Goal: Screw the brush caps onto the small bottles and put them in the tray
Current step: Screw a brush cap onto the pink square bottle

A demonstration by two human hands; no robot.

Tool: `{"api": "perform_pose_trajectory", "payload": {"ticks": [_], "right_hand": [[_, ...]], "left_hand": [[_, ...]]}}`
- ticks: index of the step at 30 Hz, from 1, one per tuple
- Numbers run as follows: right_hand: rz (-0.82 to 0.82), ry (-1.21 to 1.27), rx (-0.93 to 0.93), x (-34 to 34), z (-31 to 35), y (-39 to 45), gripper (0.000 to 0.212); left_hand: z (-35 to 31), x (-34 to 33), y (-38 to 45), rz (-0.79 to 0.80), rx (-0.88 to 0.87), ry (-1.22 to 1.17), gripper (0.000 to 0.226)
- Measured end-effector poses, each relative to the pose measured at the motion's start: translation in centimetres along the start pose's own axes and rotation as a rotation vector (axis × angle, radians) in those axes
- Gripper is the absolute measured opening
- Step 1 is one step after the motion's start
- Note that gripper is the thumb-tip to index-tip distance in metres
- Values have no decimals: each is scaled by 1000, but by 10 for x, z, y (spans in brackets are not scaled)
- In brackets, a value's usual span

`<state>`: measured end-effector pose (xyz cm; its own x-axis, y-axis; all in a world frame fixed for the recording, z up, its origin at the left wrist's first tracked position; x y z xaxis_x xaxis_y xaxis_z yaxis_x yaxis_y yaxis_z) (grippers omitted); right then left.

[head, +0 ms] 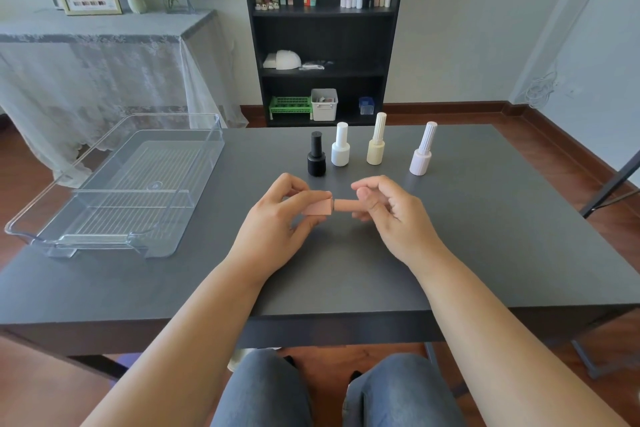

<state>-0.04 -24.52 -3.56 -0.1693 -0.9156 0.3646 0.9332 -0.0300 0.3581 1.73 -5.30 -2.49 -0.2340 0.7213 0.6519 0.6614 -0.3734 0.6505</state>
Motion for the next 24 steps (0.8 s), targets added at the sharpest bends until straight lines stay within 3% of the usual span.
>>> {"api": "perform_pose_trajectory", "payload": {"ticks": [7,11,15,18,24], "right_hand": [[7,-103,152,-1,4,0,23],[-12,-52,49,-1,1,0,8],[-29,0,32,0,2,0,14],[5,-117,115,-2,6,-1,24],[13,-113,76,-6,1,0,18]], "left_hand": [[0,0,1,-3,12,-4,30],[0,0,1,4,8,-7,30],[-1,0,1,4,13,-9,30],[0,1,2,-8,20,-17,29],[-1,1,1,-9,19,-17,30]]}}
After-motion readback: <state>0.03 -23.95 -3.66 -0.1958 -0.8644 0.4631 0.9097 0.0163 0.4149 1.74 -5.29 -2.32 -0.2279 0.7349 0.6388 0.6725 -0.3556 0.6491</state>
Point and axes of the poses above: each hand's wrist, its own y-axis towards the middle knuckle, its own x-axis out of the back of the hand, z = x × y, the point moved 4 cm from there along y, towards the middle knuckle, and after that the axes turned 1 degree about -z, right-handed, at the moved point
